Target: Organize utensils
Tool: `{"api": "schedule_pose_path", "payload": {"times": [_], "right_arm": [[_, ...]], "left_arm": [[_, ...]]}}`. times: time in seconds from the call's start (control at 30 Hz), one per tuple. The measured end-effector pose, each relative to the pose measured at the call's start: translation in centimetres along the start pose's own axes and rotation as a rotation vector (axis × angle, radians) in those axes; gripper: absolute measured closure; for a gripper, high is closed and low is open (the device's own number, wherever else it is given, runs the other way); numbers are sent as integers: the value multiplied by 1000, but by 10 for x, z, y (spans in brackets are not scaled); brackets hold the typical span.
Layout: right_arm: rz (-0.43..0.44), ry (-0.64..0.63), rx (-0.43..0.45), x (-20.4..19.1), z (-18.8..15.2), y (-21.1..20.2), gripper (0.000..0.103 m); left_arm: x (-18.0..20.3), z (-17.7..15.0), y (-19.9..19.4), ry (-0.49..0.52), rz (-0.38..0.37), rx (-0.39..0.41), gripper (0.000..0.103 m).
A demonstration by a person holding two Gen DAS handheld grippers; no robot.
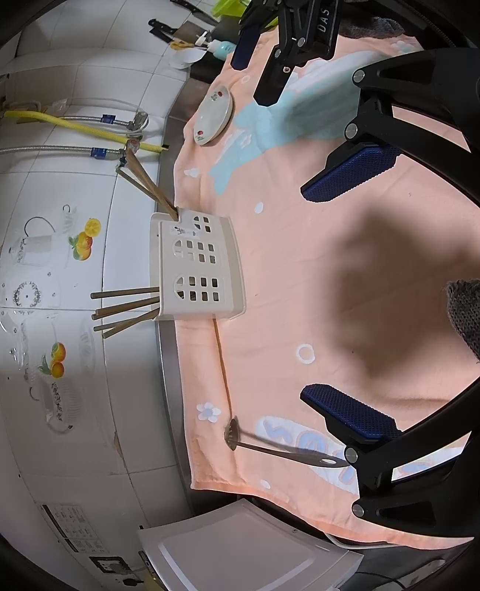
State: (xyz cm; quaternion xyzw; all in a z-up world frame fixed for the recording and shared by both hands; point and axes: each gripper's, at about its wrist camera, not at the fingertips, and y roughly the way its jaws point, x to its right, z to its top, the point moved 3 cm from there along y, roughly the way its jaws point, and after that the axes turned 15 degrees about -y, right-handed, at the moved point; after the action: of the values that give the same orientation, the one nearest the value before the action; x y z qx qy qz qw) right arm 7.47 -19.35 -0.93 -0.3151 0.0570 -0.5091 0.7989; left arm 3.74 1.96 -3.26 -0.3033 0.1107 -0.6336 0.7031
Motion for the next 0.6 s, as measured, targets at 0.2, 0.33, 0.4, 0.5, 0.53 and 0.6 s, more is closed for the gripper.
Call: {"api": "schedule_pose_path", "payload": {"times": [0.2, 0.33, 0.4, 0.5, 0.53, 0.6], "right_arm": [[0, 1, -1, 0, -1, 1, 7], [-2, 1, -1, 0, -1, 1, 7], [0, 2, -1, 0, -1, 1, 7], [0, 3, -2, 0, -1, 1, 7], [1, 3, -2, 0, -1, 1, 7], [0, 3, -4, 0, -3, 2, 7]], "left_arm": [[1, 0, 2, -2, -7, -5, 5], [0, -1, 2, -11, -7, -1, 5], [-1, -1, 3, -15, -2, -2, 6], [-3, -1, 4, -20, 4, -4, 6], [-4, -1, 4, -21, 6, -4, 6], [-5, -1, 4, -24, 4, -8, 5]]}}
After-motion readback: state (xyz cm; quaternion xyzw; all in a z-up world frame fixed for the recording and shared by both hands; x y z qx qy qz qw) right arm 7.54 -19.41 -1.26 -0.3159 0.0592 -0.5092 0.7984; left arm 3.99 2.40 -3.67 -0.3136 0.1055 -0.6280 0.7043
